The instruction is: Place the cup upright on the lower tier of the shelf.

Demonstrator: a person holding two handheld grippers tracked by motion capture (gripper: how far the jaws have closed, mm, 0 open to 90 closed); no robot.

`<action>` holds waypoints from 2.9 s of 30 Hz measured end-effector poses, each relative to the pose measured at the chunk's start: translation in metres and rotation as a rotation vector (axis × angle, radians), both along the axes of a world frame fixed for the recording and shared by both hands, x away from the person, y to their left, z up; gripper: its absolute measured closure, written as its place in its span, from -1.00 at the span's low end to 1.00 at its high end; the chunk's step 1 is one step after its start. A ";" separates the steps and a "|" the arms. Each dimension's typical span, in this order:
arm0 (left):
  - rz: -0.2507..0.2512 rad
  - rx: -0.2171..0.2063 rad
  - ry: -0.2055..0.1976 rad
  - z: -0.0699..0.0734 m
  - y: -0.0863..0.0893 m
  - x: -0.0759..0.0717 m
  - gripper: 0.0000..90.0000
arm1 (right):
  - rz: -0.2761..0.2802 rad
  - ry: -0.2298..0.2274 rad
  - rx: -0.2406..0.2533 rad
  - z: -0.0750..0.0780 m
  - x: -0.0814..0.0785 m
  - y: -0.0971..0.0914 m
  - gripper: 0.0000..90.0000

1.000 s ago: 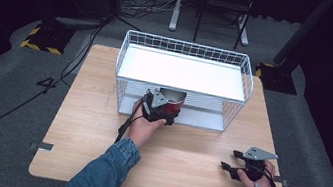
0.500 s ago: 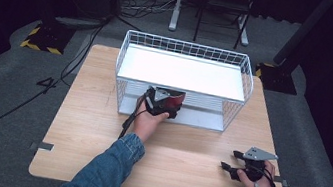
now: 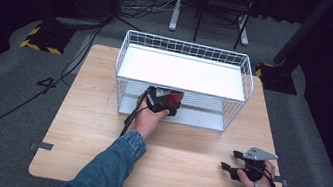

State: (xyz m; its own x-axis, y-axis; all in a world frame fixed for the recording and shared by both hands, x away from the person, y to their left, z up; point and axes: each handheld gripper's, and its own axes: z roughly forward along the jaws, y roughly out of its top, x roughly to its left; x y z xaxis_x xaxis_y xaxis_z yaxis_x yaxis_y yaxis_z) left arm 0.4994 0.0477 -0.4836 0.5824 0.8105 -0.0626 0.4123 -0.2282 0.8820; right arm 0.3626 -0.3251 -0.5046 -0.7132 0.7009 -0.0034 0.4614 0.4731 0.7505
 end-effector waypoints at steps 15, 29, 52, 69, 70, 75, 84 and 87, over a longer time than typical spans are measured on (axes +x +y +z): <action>0.038 -0.024 -0.009 -0.003 -0.004 -0.006 -0.67 | 0.001 0.002 0.000 0.000 0.000 0.000 -0.39; 0.030 -0.032 -0.038 0.000 0.005 -0.026 -0.66 | 0.001 0.002 0.000 0.000 0.000 0.000 -0.39; -0.018 -0.022 -0.090 0.035 0.039 -0.094 -0.65 | 0.012 0.001 0.001 0.000 -0.001 0.000 -0.39; -0.051 0.041 -0.061 0.052 0.100 -0.137 -0.65 | 0.012 0.001 0.001 0.000 -0.001 0.000 -0.39; -0.052 0.040 -0.058 0.052 0.104 -0.140 -0.65 | 0.012 0.001 0.001 0.000 -0.001 0.000 -0.39; -0.055 0.051 -0.046 0.055 0.125 -0.149 -0.65 | 0.018 0.002 0.003 0.000 0.000 0.000 -0.39; -0.075 0.078 0.007 0.057 0.164 -0.165 -0.65 | 0.021 0.002 0.003 0.000 0.000 0.000 -0.39; -0.065 0.078 0.007 0.056 0.174 -0.169 -0.65 | 0.021 0.002 0.003 0.000 0.000 0.000 -0.39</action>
State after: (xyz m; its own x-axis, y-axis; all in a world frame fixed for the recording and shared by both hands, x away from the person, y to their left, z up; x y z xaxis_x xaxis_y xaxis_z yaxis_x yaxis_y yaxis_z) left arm 0.3304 0.2213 -0.4277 0.6335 0.7737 -0.0048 0.4006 -0.3227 0.8576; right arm 0.3630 -0.3249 -0.5046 -0.7278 0.6858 -0.0003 0.4527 0.4807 0.7510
